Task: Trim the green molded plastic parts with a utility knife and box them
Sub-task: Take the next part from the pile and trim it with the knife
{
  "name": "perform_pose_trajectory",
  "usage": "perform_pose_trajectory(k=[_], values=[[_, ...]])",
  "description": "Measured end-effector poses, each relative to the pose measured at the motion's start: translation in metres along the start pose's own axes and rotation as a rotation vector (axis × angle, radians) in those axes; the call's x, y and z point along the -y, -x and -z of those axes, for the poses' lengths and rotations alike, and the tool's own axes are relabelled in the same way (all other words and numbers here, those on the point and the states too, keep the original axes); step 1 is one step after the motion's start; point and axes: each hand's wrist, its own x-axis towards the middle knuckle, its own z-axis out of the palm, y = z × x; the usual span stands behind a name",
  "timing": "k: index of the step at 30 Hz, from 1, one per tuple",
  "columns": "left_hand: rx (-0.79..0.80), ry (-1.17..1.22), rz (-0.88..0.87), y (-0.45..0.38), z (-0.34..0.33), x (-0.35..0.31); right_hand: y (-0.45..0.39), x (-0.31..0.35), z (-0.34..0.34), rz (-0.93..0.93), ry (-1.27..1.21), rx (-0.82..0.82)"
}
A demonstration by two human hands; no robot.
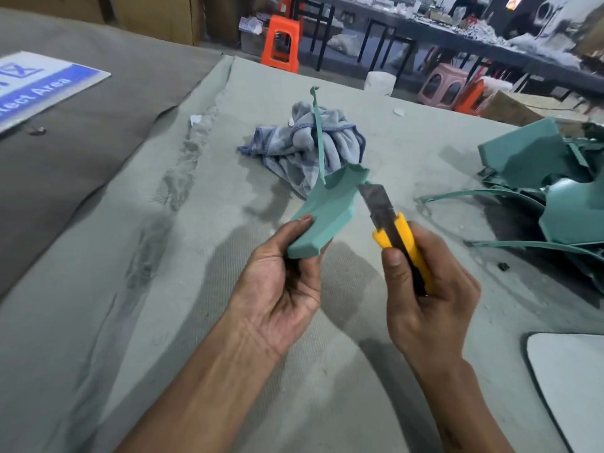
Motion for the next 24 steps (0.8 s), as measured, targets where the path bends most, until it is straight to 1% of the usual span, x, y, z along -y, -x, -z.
perform_pose_trajectory(k=[3, 5, 7, 9, 11, 14, 15, 16, 17, 19, 20, 21, 22, 24], values=[[-0.010, -0.018, -0.002, 0.000, -0.001, 0.002, 0.000, 0.002, 0.004, 0.100, -0.068, 0.041], [0.003, -0.019, -0.004, 0.001, -0.003, 0.002, 0.000, 0.003, 0.001, 0.136, -0.057, 0.083], [0.013, -0.001, -0.004, 0.000, -0.002, 0.000, 0.001, -0.001, -0.003, 0.087, 0.039, 0.047], [0.008, -0.006, -0.003, -0.001, -0.001, 0.000, 0.001, -0.004, -0.003, 0.018, 0.119, -0.036], [-0.005, -0.024, 0.001, -0.001, 0.001, 0.002, 0.001, -0.005, 0.002, 0.064, 0.084, -0.059], [-0.015, -0.059, 0.010, -0.002, 0.002, 0.006, 0.004, -0.003, 0.004, 0.155, -0.013, 0.040], [-0.014, -0.066, 0.014, -0.001, 0.003, 0.006, 0.005, -0.005, 0.003, 0.160, -0.021, 0.061], [-0.012, -0.068, 0.018, -0.002, 0.002, 0.007, 0.007, -0.008, 0.002, 0.133, -0.002, 0.061], [-0.007, -0.065, 0.012, -0.001, 0.001, 0.007, 0.007, -0.012, 0.001, 0.065, 0.043, 0.040], [0.011, -0.073, -0.019, 0.000, 0.001, 0.006, 0.005, -0.019, 0.001, -0.130, 0.148, -0.045], [0.025, -0.080, -0.034, 0.000, 0.000, 0.006, 0.004, -0.022, 0.003, -0.206, 0.158, -0.085], [0.040, -0.085, -0.046, 0.001, 0.001, 0.007, 0.003, -0.022, 0.005, -0.251, 0.113, -0.111], [0.054, -0.093, -0.055, 0.001, 0.001, 0.009, 0.002, -0.019, 0.006, -0.277, 0.016, -0.129], [0.079, -0.137, -0.093, 0.002, 0.002, 0.013, -0.001, -0.010, 0.007, -0.298, -0.234, -0.160]])
